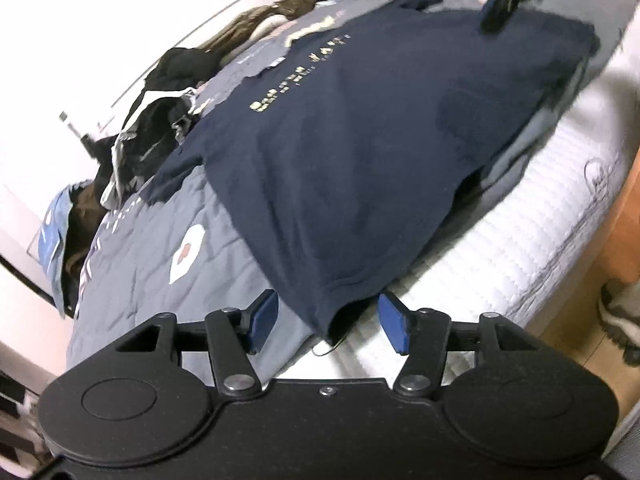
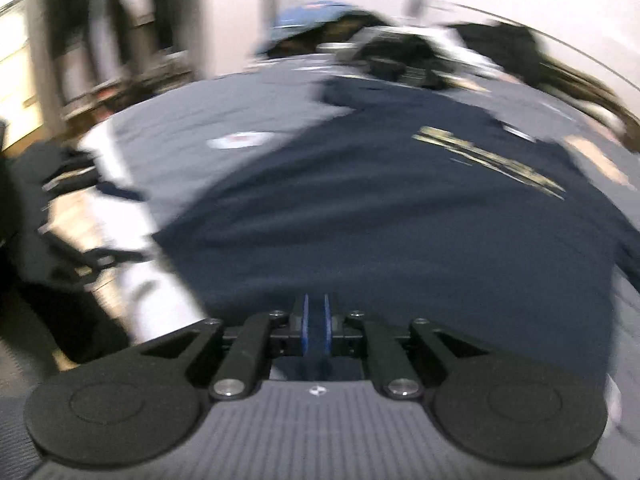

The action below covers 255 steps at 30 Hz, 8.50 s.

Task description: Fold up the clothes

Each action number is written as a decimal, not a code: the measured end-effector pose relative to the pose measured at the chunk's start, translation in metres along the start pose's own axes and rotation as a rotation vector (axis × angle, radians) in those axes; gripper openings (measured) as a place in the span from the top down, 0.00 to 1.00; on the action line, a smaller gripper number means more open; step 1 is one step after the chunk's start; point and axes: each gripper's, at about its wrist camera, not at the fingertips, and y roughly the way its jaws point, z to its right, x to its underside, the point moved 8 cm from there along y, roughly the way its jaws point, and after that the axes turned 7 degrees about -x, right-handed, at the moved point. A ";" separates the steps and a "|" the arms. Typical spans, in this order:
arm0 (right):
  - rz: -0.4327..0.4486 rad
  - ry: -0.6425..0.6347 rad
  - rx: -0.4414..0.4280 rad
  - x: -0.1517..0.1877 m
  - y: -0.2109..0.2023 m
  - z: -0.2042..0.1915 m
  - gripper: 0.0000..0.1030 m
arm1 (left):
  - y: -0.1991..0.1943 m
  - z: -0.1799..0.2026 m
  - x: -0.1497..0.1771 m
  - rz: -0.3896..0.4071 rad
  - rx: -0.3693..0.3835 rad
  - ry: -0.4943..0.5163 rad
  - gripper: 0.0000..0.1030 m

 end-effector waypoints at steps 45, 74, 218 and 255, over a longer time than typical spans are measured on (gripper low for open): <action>0.016 0.947 0.137 0.142 -0.120 0.168 0.91 | -0.003 0.001 -0.020 -0.177 0.154 0.086 0.88; 0.265 0.526 0.125 -0.101 0.034 0.158 0.59 | 0.241 -0.272 -0.040 -0.041 0.167 -1.570 0.76; 0.128 0.829 -0.077 -0.200 0.263 0.185 0.93 | 0.261 -0.156 -0.138 0.124 -0.043 -0.150 0.91; 0.161 0.518 0.133 -0.261 0.212 0.185 0.74 | 0.267 -0.136 -0.138 0.133 0.040 -0.032 0.81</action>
